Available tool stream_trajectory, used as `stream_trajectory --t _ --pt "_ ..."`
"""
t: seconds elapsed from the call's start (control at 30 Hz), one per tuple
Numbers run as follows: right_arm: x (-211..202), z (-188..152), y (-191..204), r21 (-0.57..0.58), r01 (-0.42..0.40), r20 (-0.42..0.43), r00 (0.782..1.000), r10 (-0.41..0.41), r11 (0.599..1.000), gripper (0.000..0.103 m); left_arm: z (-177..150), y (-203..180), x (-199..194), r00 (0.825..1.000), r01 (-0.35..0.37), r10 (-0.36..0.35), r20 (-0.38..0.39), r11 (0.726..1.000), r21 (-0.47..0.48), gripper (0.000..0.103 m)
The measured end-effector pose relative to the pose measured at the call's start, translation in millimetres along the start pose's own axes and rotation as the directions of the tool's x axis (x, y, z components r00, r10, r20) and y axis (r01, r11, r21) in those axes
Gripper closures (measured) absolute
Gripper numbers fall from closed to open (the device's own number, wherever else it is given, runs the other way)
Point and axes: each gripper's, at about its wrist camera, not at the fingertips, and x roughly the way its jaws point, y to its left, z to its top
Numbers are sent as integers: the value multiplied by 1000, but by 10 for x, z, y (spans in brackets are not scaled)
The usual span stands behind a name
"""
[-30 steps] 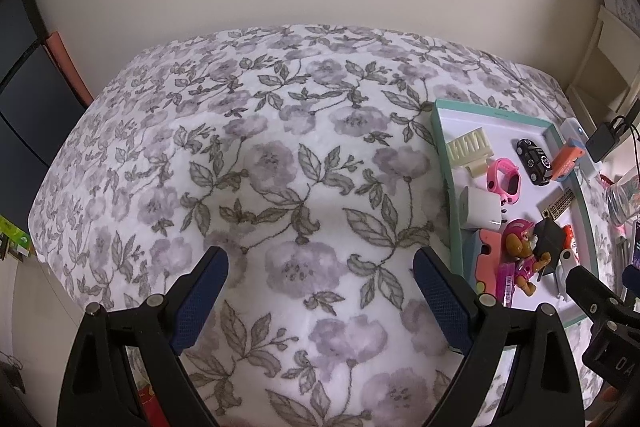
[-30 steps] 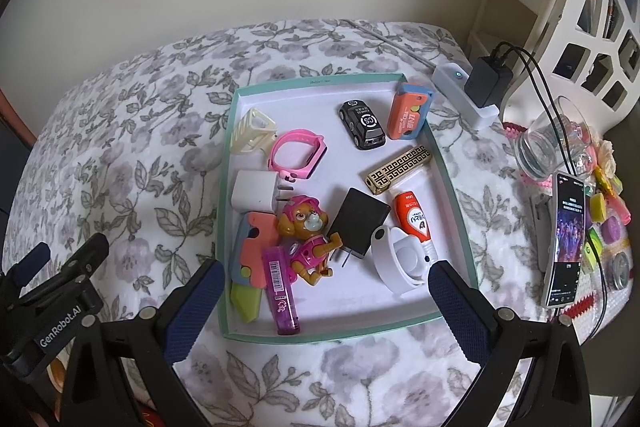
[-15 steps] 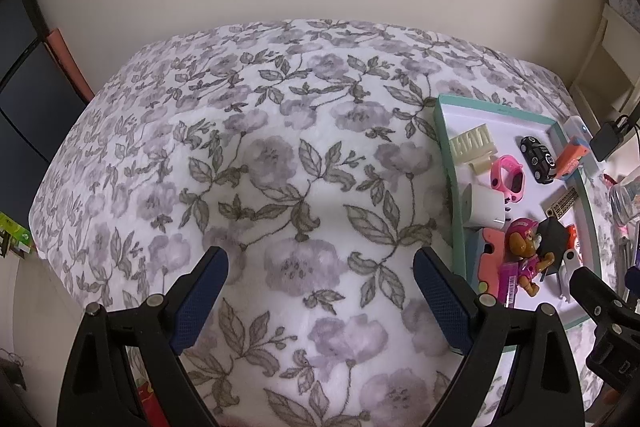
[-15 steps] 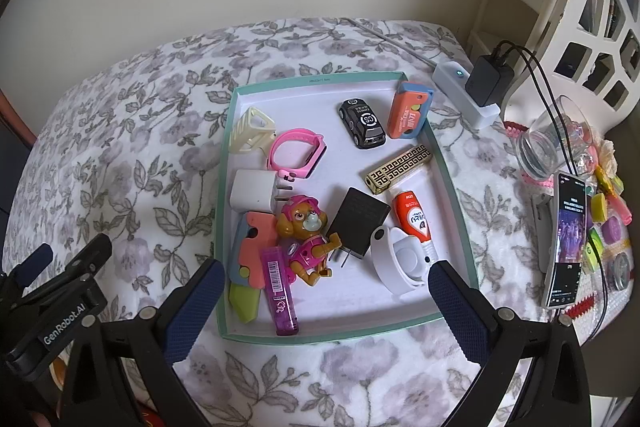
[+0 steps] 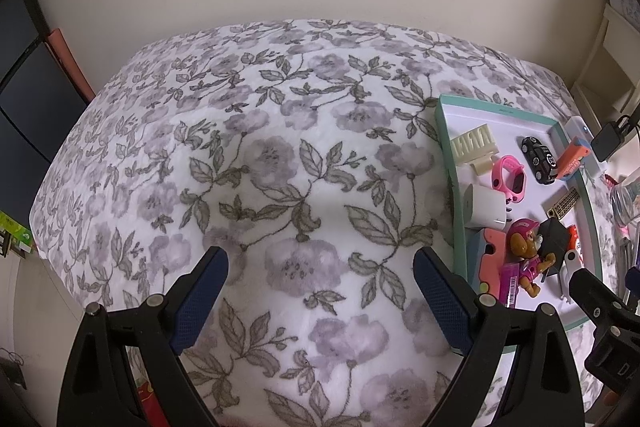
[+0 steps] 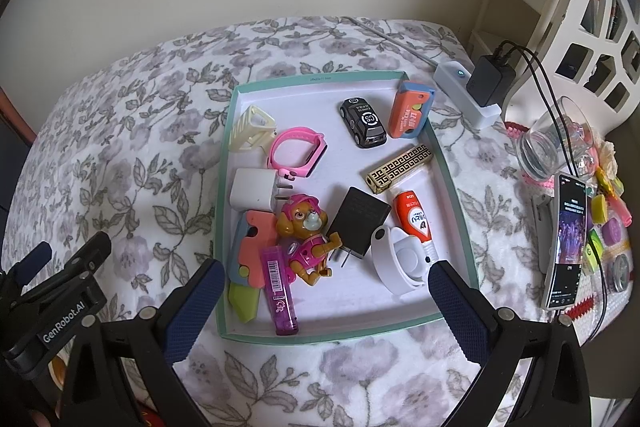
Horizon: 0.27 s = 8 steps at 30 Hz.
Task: Organize rigid objects
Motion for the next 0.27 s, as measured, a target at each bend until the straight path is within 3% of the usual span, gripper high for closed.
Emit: stream_trajectory --t 0.27 --pt "1 1 1 1 0 0 1000 0 1000 0 5 -19 -29 1000 -1 1 11 1000 12 9"
